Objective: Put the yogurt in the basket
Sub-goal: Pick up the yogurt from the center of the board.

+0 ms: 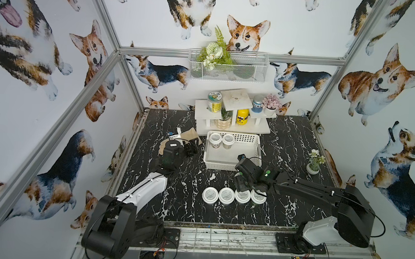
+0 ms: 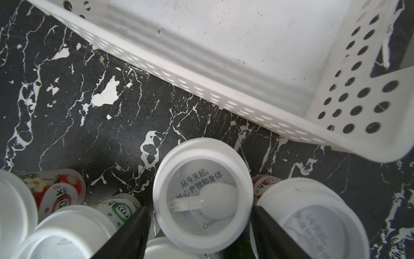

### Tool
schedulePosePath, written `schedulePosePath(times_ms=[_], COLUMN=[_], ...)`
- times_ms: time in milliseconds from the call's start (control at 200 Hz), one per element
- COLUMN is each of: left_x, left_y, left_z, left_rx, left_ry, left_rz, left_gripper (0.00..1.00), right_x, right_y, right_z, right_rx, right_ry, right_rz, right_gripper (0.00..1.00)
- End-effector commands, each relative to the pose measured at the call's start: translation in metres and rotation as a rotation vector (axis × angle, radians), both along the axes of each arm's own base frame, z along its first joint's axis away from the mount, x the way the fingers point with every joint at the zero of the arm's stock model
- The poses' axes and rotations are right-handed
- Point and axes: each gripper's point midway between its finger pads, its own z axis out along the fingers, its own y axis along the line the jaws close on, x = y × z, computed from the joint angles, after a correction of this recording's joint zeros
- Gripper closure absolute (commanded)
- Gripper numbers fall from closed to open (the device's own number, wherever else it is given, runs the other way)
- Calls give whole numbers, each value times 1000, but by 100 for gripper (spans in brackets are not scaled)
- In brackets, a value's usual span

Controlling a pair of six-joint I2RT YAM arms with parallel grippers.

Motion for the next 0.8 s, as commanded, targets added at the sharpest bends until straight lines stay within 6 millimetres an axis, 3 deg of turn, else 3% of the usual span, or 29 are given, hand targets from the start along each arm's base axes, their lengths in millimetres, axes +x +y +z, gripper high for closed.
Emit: schedulePosePath(times_ms=[0, 500, 796], left_x=[2, 2, 2], left_y=[-1, -1, -1], left_z=[9, 9, 9], left_rx=[-7, -8, -8], left_ry=[-36, -38, -37], left_rz=[-6, -6, -7], left_gripper=[17, 17, 18], right_x=[2, 7, 8], right_y=[-1, 5, 12], right_z=[-1, 2, 22], right_rx=[-15, -17, 27], right_ry=[-3, -4, -11], right_rz=[-9, -1, 10], right_gripper=[25, 32, 33])
